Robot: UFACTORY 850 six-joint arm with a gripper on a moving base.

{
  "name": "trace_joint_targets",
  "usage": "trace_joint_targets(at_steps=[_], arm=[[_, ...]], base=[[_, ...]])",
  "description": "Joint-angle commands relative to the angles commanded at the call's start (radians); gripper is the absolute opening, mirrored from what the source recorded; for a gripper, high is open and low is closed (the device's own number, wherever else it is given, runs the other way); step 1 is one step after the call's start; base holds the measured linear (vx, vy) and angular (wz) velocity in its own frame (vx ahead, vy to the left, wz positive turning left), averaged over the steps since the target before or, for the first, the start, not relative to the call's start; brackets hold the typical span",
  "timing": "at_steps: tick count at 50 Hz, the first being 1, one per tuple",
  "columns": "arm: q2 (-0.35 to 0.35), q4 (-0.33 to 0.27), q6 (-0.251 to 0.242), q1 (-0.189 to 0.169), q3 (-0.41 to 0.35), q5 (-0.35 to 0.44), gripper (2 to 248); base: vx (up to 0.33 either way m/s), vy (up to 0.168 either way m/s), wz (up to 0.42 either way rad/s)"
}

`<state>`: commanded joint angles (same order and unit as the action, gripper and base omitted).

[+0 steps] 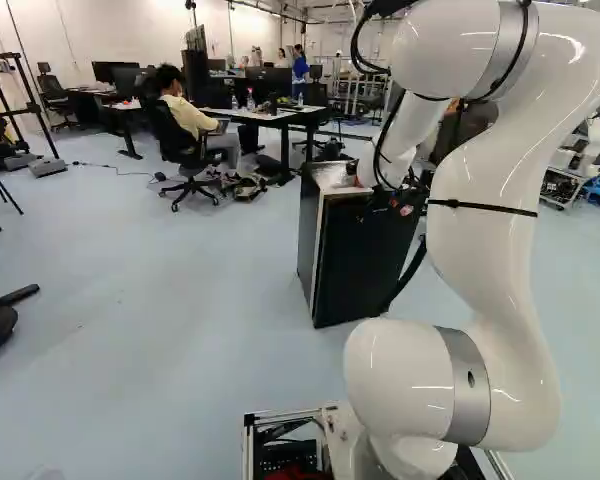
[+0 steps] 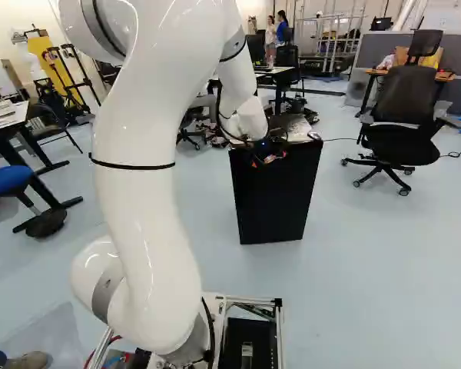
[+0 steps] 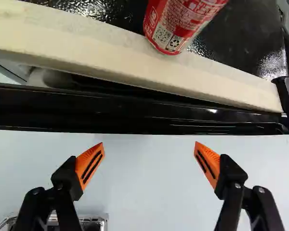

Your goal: Grab a drink from the fridge

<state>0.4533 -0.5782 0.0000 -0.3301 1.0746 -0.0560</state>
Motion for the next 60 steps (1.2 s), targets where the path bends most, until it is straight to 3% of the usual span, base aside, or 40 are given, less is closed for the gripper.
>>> trace_joint_targets(at_steps=[60], arm=[[0.000,0.000,0.000,0.000,0.000,0.153,247]], base=[[0.000,0.000,0.000]])
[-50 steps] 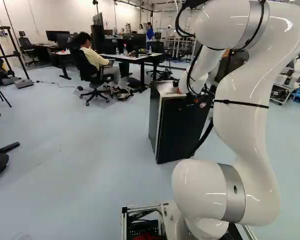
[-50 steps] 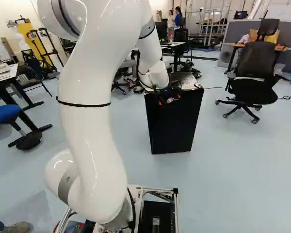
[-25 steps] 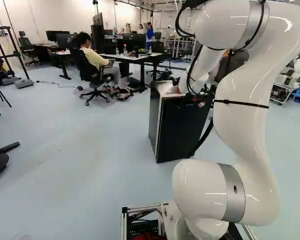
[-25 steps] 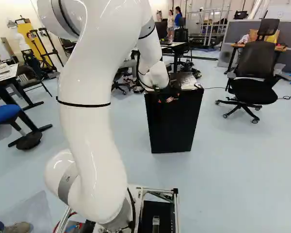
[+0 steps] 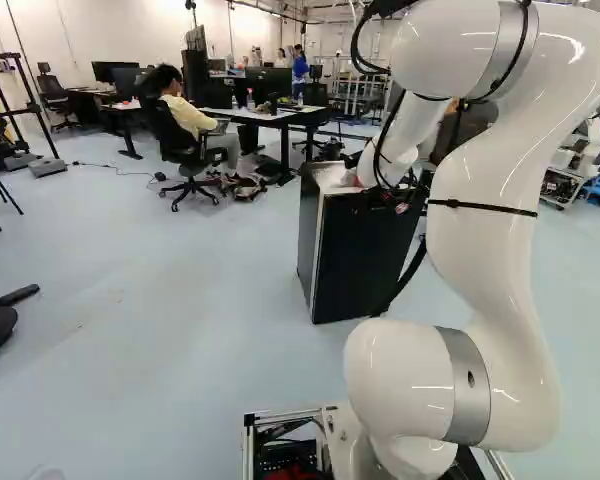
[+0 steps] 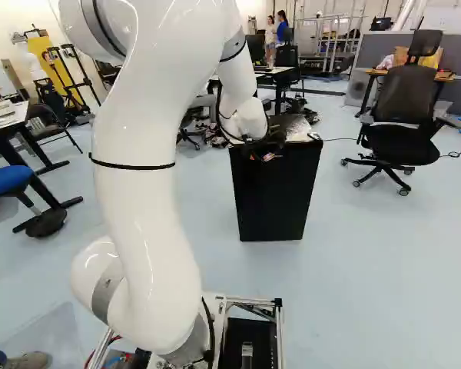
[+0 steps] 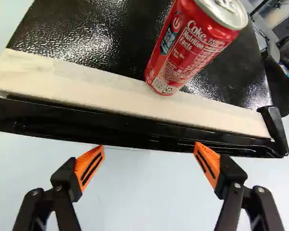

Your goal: Grab a drink from the fridge

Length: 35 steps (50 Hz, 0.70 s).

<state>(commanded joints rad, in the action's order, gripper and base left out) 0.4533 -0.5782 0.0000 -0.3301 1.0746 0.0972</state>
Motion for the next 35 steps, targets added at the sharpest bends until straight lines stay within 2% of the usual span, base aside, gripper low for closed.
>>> trace_joint_targets(at_steps=[14,35], arm=[[-0.013,0.000,0.000,-0.002,-0.017,0.004,247],[-0.090,0.004,0.000,-0.012,-0.116,0.004,247]], base=[[0.000,0.000,0.000],[0.000,0.000,0.000]])
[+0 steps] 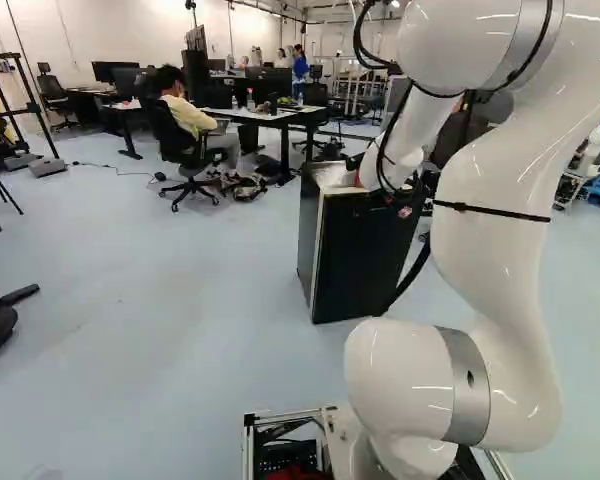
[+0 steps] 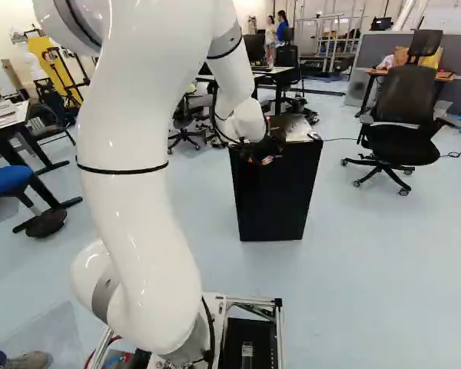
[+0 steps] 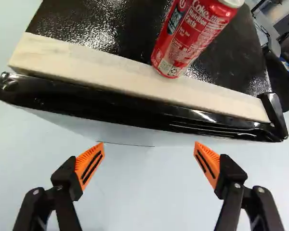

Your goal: Grab a drink from the fridge

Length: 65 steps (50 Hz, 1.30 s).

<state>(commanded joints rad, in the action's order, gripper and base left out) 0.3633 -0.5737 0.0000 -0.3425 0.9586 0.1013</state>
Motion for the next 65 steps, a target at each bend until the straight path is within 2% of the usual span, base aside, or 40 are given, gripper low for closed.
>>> trace_joint_targets(at_steps=[13,28,49,65], arm=[[-0.055,0.040,0.000,-0.008,-0.069,0.016,247],[-0.123,0.108,0.000,-0.003,-0.151,0.092,247],[-0.198,0.242,0.000,0.040,-0.237,0.244,247],[-0.214,0.361,0.000,0.075,-0.255,0.387,247]], base=[[0.000,0.000,0.000],[0.000,0.000,0.000],[0.000,0.000,0.000],[0.000,0.000,0.000]])
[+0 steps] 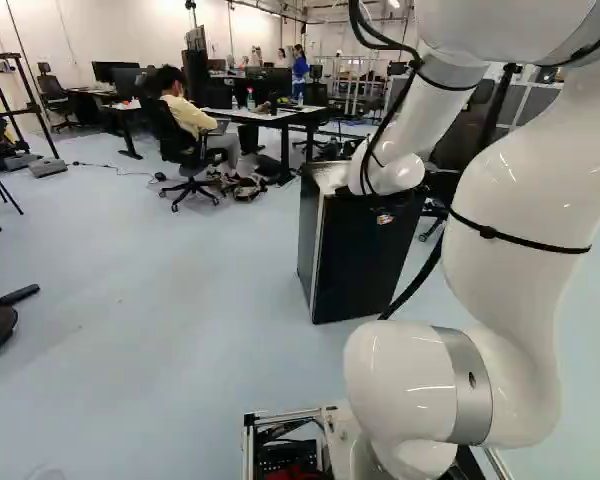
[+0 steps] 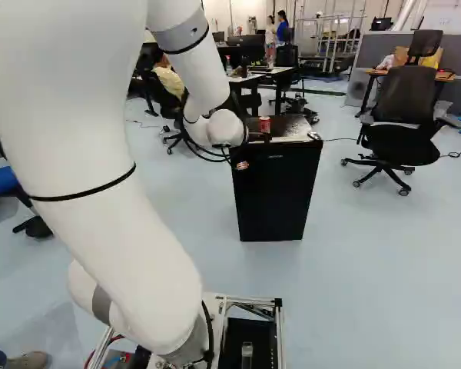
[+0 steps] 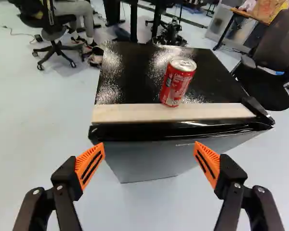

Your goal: Grab a drink from the fridge

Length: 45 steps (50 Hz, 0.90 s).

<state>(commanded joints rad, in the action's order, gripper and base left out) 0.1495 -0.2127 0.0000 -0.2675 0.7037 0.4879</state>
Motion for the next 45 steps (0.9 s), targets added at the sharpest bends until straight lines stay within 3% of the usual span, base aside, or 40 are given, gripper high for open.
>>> trace_joint_targets(at_steps=[12,27,45], arm=[[0.000,0.084,0.000,0.000,0.000,0.092,247],[0.000,0.084,0.117,0.000,0.000,0.092,247],[0.000,0.076,0.117,0.000,0.000,0.099,247]], base=[[0.000,0.000,0.000],[0.000,0.000,0.000],[0.000,0.000,0.000]])
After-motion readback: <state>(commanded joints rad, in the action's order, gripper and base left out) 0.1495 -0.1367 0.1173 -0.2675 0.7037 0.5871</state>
